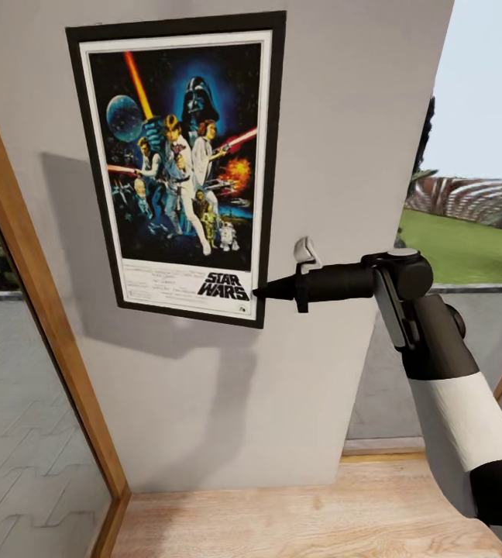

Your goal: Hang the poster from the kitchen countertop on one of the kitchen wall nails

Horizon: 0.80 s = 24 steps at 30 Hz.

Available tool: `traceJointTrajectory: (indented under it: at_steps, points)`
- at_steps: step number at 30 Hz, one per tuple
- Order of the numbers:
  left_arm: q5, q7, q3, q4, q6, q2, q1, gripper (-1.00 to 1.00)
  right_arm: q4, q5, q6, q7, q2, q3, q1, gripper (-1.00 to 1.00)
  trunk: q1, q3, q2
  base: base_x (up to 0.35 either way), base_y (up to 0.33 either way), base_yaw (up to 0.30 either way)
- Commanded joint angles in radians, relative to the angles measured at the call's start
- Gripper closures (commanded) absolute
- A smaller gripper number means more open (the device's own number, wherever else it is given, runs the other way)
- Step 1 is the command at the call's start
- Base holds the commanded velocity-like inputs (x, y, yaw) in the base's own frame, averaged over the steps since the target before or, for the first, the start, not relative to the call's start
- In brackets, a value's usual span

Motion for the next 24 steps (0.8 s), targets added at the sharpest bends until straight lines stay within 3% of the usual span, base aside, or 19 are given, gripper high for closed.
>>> traceJointTrajectory:
  at_steps: [1, 3, 8, 24]
  points:
    - [-0.004, -0.007, 0.006, -0.001, -0.001, -0.001, 0.000, -1.00, 0.000, -0.009, 0.012, -0.001, -0.002, 0.001, -0.001, 1.00, 0.001, -0.001, -0.002, 0.000, 0.000, 0.000]
    - [-0.004, -0.007, 0.006, -0.001, -0.001, -0.001, 0.000, -1.00, 0.001, -0.009, 0.012, 0.000, -0.004, 0.005, -0.001, 1.00, 0.001, -0.001, -0.002, 0.000, 0.000, 0.000]
    - [-0.004, -0.007, 0.006, -0.001, -0.001, -0.001, 0.000, -1.00, 0.000, -0.010, 0.011, 0.002, -0.006, 0.062, -0.001, 1.00, 0.001, -0.001, -0.002, 0.000, 0.000, 0.000]
    - [-0.004, -0.007, 0.006, -0.001, -0.001, -0.001, 0.000, -1.00, 0.000, -0.009, 0.010, 0.034, -0.006, 0.068, -0.001, 1.00, 0.001, -0.001, -0.002, 0.000, 0.000, 0.000]
